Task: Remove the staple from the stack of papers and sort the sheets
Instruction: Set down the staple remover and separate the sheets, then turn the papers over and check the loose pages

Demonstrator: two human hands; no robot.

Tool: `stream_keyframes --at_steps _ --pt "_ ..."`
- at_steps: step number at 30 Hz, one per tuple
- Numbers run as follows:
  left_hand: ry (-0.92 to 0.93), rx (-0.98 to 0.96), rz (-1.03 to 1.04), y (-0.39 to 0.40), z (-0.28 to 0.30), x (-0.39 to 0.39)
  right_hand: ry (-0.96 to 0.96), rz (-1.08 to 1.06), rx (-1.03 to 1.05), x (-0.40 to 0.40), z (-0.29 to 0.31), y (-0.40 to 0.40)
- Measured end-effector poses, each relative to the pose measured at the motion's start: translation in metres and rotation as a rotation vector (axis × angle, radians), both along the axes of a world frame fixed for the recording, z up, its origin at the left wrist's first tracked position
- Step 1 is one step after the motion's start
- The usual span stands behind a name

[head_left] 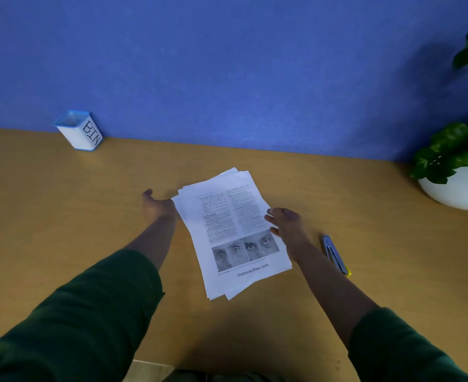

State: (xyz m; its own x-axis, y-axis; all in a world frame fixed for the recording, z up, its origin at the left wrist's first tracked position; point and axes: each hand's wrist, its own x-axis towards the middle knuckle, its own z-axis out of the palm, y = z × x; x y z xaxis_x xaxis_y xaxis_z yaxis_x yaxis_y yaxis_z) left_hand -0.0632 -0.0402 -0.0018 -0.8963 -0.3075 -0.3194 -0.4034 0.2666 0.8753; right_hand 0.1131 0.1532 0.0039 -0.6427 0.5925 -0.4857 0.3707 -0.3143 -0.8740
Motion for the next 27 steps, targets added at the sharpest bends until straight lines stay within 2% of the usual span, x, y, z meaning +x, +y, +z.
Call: stream_keyframes --at_steps 9,16,27 --pt "0.013 -0.151 -0.031 -0.026 0.006 0.016 0.029 0.127 0.045 -0.033 0.012 -0.016" --pt "-0.027 -0.505 -0.208 -0.058 0.004 0.013 0.076 0.203 0.027 -0.057 0.017 -0.036" --pt "0.004 -0.611 -0.4 -0.109 0.002 -0.071 0.107 0.152 0.114 -0.135 0.018 -0.098"
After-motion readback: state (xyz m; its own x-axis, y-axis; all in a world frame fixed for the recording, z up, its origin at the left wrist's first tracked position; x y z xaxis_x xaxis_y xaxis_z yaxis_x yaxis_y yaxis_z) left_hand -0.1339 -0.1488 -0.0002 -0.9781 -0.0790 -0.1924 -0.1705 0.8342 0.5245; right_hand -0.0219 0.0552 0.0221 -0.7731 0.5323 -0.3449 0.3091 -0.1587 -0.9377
